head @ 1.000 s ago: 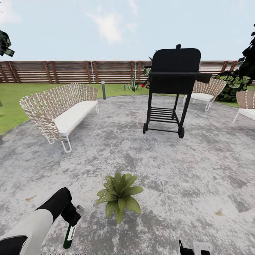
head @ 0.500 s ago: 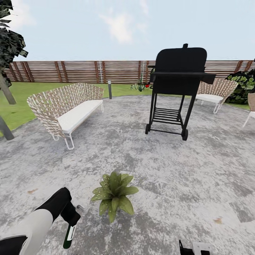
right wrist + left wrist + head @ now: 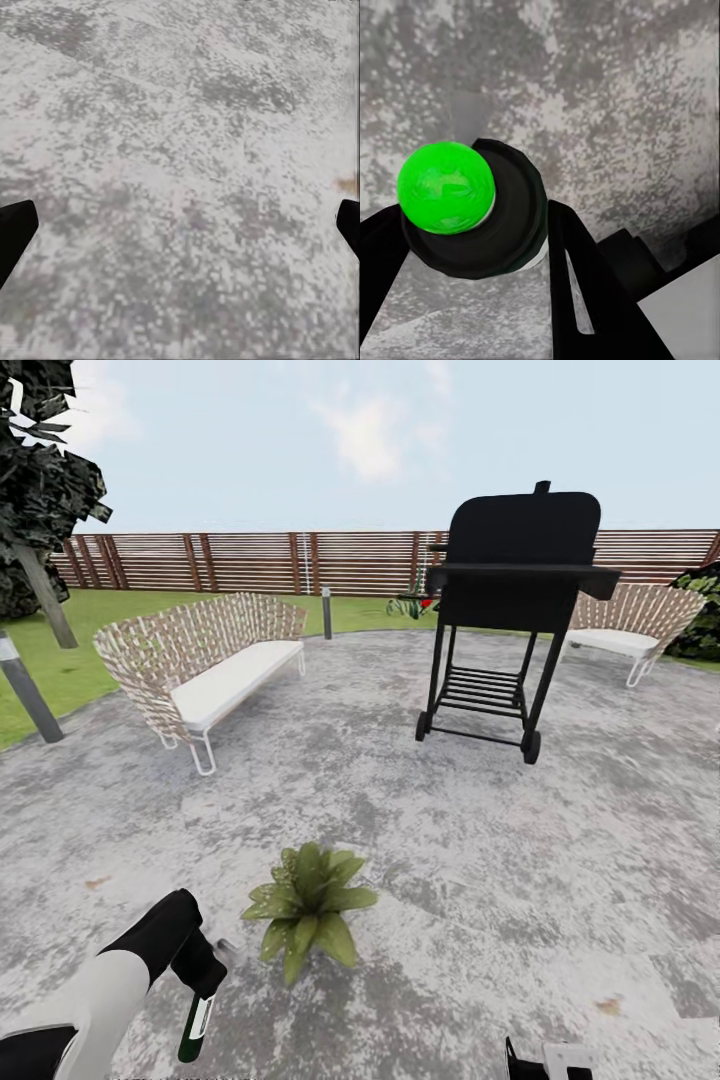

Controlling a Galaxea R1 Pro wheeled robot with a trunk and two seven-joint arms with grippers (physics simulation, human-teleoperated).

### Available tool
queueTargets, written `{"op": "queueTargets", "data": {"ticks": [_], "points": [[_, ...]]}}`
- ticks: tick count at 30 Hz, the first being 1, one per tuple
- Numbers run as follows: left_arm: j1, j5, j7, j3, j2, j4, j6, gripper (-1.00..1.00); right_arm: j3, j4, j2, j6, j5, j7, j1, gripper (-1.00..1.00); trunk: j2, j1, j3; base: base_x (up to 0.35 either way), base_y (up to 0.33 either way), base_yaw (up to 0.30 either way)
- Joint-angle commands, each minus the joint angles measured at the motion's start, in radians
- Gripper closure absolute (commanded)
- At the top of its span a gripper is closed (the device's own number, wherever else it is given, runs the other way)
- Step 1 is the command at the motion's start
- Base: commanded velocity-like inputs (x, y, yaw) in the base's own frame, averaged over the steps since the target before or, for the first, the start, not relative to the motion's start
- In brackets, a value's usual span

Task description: Pick up the pesticide atomizer in the garden and spray insectifuge to fully cover both potted plants in the garden.

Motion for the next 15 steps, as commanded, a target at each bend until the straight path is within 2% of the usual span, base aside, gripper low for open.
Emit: {"op": "queueTargets", "data": {"ticks": [1,15], "points": [[-0.001,-0.009,-0.007,0.008,-0.001,-0.001,0.006,1.0,-0.003,0.002,0.0,-0.002,0.011,-0.007,-0.001,-1.0,0.0,0.0,-0.001,0.0,-0.271,0.155],[-0.001,-0.009,-0.005,0.009,0.0,-0.003,0.006,1.0,-0.003,0.002,0.0,-0.003,0.011,-0.007,-0.001,-1.0,0.0,0.0,-0.001,0.016,-0.27,0.267]]}}
